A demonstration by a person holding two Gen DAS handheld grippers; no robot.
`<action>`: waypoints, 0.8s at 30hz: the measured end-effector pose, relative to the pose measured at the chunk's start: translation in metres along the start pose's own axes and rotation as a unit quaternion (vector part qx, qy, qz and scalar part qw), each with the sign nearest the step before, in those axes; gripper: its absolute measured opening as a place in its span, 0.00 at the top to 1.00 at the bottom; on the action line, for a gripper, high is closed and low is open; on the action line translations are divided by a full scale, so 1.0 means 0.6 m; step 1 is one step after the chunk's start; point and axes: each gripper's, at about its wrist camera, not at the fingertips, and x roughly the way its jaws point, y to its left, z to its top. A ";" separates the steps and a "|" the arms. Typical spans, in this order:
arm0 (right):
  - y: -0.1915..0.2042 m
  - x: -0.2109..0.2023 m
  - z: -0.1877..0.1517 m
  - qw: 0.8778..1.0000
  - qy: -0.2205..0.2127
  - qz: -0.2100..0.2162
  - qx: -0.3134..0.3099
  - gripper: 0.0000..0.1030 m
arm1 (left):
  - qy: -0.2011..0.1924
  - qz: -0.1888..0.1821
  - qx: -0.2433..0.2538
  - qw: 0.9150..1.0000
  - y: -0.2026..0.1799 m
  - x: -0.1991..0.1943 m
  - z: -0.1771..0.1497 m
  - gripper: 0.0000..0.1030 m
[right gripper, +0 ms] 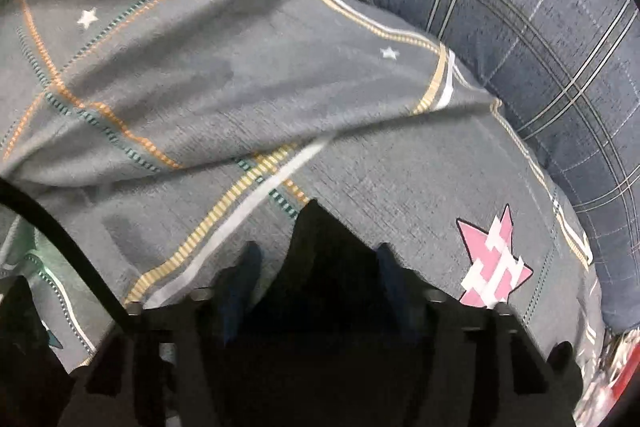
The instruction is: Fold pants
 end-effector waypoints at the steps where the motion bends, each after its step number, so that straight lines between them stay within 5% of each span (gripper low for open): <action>1: -0.001 -0.005 -0.003 1.000 -0.005 -0.013 -0.001 0.82 | 0.001 0.002 -0.003 1.000 0.001 0.002 -0.007 0.96; 13: -0.124 -0.151 -0.102 0.987 -0.112 0.072 0.093 0.89 | -0.012 0.027 0.073 0.997 -0.148 -0.007 -0.038 0.96; 18: -0.234 -0.188 -0.183 0.965 -0.158 0.113 0.174 0.88 | 0.016 0.052 0.123 0.991 -0.226 0.062 -0.061 0.96; 24: -0.390 -0.156 -0.306 0.928 -0.184 0.154 0.285 0.88 | 0.064 0.072 0.150 0.984 -0.281 0.173 -0.091 0.92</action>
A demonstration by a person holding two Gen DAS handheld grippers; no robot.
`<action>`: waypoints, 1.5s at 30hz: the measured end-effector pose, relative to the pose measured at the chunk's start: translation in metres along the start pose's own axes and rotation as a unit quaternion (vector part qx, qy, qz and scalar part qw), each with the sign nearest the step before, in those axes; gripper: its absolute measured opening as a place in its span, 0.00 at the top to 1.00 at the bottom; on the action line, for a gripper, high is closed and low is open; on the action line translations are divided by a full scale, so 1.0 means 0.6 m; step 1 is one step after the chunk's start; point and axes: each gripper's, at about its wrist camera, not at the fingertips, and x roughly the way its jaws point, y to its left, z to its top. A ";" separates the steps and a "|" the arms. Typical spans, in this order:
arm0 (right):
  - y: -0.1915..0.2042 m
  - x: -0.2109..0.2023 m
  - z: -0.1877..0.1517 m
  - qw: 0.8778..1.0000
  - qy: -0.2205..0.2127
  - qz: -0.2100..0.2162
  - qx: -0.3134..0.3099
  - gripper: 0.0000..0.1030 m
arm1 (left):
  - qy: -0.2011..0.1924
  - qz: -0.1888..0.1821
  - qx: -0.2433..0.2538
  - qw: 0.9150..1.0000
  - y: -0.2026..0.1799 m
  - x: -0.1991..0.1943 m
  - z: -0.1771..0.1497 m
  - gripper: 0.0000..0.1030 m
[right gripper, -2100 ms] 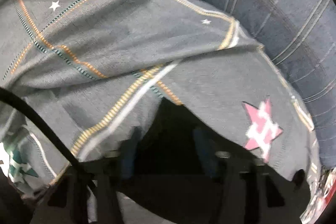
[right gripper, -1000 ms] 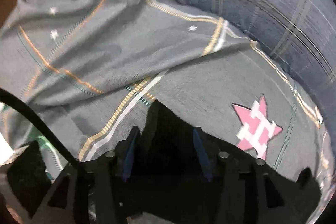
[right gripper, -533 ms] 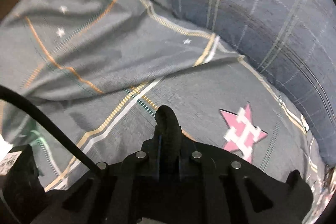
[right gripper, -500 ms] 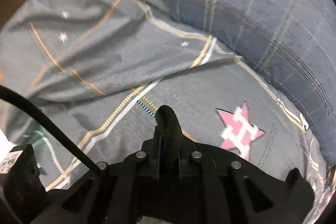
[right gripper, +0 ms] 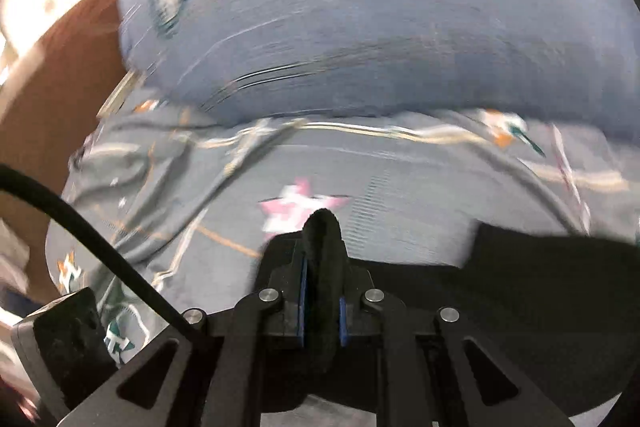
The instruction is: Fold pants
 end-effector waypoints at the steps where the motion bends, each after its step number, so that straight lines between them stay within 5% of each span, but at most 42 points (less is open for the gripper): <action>1: -0.027 0.001 -0.005 1.000 -0.002 -0.002 0.012 0.88 | 0.011 -0.001 0.001 1.000 -0.007 0.009 -0.006 0.91; 5: -0.128 0.005 -0.041 0.997 -0.003 -0.053 0.056 0.82 | 0.042 -0.006 0.020 0.999 -0.029 0.017 -0.030 0.81; 6: -0.144 0.001 -0.047 0.996 -0.005 -0.061 0.065 0.76 | 0.045 -0.011 0.023 0.999 -0.030 0.010 -0.034 0.80; 8: -0.181 -0.014 -0.056 0.994 -0.013 -0.049 0.100 0.47 | 0.045 -0.014 0.026 0.999 -0.026 -0.011 -0.041 0.75; 11: -0.197 -0.066 -0.060 0.990 -0.062 -0.040 0.121 0.47 | 0.024 0.000 0.021 0.999 -0.009 -0.032 -0.033 0.69; 14: -0.180 -0.095 -0.053 0.985 -0.077 0.068 0.140 0.48 | 0.015 0.017 -0.009 1.000 0.017 -0.022 -0.005 0.69; 17: -0.130 -0.069 -0.043 0.972 -0.044 0.188 0.136 0.48 | 0.016 0.037 -0.019 0.999 0.033 0.006 0.005 0.69; 20: -0.105 0.002 -0.045 0.961 0.010 0.228 0.154 0.48 | 0.017 0.050 0.002 0.999 0.026 0.019 -0.013 0.69; 22: -0.115 0.041 -0.054 0.967 0.029 0.184 0.171 0.50 | 0.017 0.054 0.018 0.998 0.014 0.033 -0.014 0.69; 23: -0.133 0.057 -0.060 0.970 0.033 0.153 0.184 0.70 | 0.023 0.052 0.020 0.998 0.014 0.037 -0.016 0.69; 25: -0.173 0.070 -0.077 0.963 0.018 0.156 0.220 1.00 | 0.025 0.048 0.026 0.998 0.017 0.037 -0.018 0.69; 27: -0.204 0.064 -0.097 0.949 0.002 0.186 0.254 1.00 | 0.031 0.044 0.025 0.998 0.020 0.036 -0.014 0.69; 31: -0.200 0.008 -0.117 0.974 -0.031 0.119 0.192 1.00 | 0.028 0.033 0.012 0.999 0.017 0.016 -0.003 0.68; 35: -0.182 -0.042 -0.147 0.989 -0.075 0.039 0.119 0.60 | 0.019 0.037 -0.001 0.999 0.024 -0.003 -0.005 0.68; 40: -0.180 -0.107 -0.202 0.981 -0.162 -0.080 0.069 0.49 | 0.009 0.042 -0.023 0.999 0.036 -0.014 -0.017 0.68; 45: -0.165 -0.132 -0.224 0.964 -0.202 -0.171 0.024 0.41 | 0.003 0.066 -0.005 0.998 0.010 -0.015 -0.025 0.67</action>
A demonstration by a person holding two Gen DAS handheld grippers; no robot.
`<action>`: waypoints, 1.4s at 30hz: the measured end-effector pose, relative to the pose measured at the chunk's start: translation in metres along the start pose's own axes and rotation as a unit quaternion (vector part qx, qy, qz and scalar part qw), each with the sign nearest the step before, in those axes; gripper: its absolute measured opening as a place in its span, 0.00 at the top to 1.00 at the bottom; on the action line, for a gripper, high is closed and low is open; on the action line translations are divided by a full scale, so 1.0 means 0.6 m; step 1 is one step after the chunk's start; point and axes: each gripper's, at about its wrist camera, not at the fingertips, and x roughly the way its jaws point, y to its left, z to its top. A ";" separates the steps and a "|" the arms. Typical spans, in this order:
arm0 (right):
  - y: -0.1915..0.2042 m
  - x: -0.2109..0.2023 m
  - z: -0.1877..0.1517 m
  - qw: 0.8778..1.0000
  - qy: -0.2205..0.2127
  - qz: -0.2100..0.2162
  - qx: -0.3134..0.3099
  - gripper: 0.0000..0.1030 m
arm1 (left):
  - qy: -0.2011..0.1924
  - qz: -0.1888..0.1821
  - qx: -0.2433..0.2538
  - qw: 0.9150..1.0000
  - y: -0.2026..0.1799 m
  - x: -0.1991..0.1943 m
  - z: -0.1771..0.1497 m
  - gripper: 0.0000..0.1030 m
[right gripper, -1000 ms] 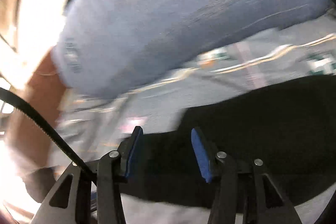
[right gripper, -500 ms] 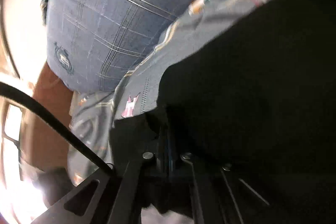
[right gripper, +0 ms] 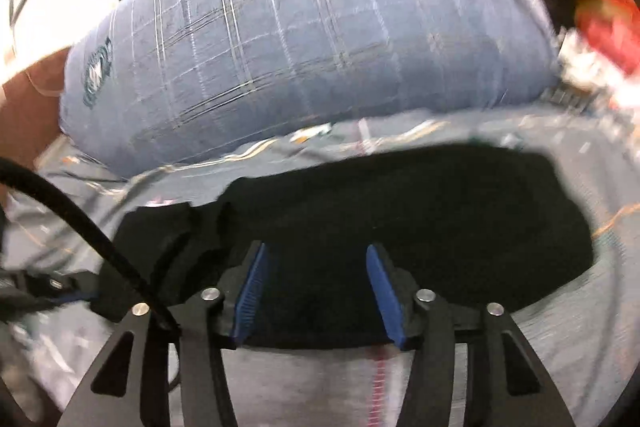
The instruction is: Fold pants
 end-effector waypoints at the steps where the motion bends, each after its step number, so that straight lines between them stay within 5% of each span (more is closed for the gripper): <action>1: -0.002 -0.012 -0.001 1.000 -0.017 -0.020 -0.012 0.36 | -0.003 0.002 0.004 1.000 -0.006 -0.004 0.001 0.67; 5: -0.016 -0.053 -0.003 0.991 -0.110 -0.075 -0.024 0.04 | -0.024 0.027 0.032 0.999 -0.028 -0.022 0.023 0.59; 9: -0.052 -0.037 0.027 0.999 -0.038 -0.008 0.023 0.05 | -0.036 0.056 0.045 0.997 -0.030 -0.015 0.061 0.54; 15: -0.074 -0.053 0.052 0.999 -0.036 -0.007 -0.004 0.05 | 0.021 0.131 0.052 0.990 0.004 0.103 0.122 0.54; 17: -0.090 -0.052 0.050 0.999 -0.036 -0.017 0.005 0.05 | 0.029 0.151 0.043 0.987 0.014 0.123 0.122 0.47; 21: -0.173 -0.047 0.039 0.995 -0.034 -0.040 0.087 0.05 | 0.018 0.118 0.027 0.993 -0.010 0.086 0.133 0.47; 26: -0.279 -0.052 0.022 0.969 -0.039 -0.027 0.243 0.06 | 0.004 0.064 0.106 0.992 -0.122 0.061 0.148 0.47; 30: -0.313 -0.044 0.002 0.955 -0.018 -0.011 0.295 0.12 | 0.037 0.031 0.182 0.982 -0.244 0.112 0.144 0.47; 34: -0.323 -0.028 -0.011 0.952 0.006 -0.004 0.306 0.29 | 0.077 0.004 0.262 0.962 -0.377 0.205 0.128 0.47; 42: -0.342 -0.006 -0.018 0.946 0.003 0.018 0.323 0.29 | 0.164 -0.019 0.362 0.917 -0.541 0.379 0.091 0.47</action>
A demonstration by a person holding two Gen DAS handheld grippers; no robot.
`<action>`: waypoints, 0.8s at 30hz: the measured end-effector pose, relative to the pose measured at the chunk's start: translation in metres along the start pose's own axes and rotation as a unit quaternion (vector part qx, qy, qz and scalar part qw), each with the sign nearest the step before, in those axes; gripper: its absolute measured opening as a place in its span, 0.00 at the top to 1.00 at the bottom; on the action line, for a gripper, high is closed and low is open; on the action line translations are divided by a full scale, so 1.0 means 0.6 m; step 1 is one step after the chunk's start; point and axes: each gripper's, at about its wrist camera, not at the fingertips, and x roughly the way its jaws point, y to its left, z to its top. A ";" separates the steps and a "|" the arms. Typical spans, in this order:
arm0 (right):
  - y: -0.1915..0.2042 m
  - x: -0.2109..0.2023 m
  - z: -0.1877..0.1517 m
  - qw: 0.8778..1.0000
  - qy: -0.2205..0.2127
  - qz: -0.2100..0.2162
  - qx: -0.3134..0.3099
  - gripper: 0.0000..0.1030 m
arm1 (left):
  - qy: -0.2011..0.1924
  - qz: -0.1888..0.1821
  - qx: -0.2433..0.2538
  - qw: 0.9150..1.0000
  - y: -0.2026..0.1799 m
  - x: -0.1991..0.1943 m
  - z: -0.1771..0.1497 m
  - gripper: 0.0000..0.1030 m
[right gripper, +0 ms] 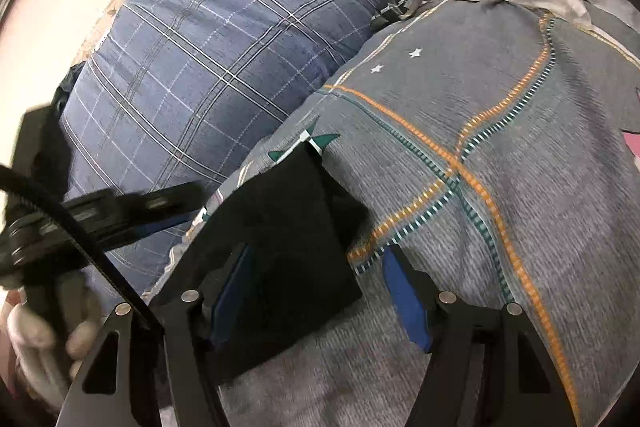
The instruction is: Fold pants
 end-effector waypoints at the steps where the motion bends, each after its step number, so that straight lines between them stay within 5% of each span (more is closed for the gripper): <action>1: 0.001 0.005 0.003 1.000 0.001 0.004 -0.001 0.29 | 0.009 -0.004 0.010 1.000 -0.007 0.019 0.011 0.47; 5: 0.008 0.020 0.009 1.000 0.001 0.013 -0.011 0.29 | 0.050 -0.012 0.047 0.998 -0.031 0.081 0.035 0.41; 8: 0.020 0.033 0.011 1.000 0.002 0.018 -0.025 0.30 | 0.052 0.022 0.084 0.995 -0.050 0.101 0.036 0.42; 9: 0.025 0.036 0.010 0.999 0.003 0.015 -0.034 0.38 | 0.050 0.023 0.084 0.995 -0.051 0.097 0.036 0.59; 10: 0.029 0.038 0.010 0.999 0.008 0.011 -0.040 0.63 | 0.048 0.014 0.080 0.996 -0.048 0.089 0.035 0.66; 11: 0.027 0.040 0.009 0.999 0.016 0.010 -0.038 0.75 | 0.046 0.005 0.077 0.996 -0.044 0.080 0.034 0.74; 13: 0.021 0.038 0.010 0.999 0.018 0.025 -0.024 0.78 | 0.033 -0.009 0.071 0.997 -0.034 0.055 0.025 0.81; 17: 0.046 0.013 0.005 0.997 0.005 0.054 -0.052 0.80 | -0.008 -0.028 0.040 0.999 -0.009 -0.019 0.000 0.82; 24: 0.184 -0.043 -0.022 0.983 0.001 0.096 -0.159 0.81 | -0.088 -0.060 -0.040 0.994 0.084 -0.188 -0.065 0.82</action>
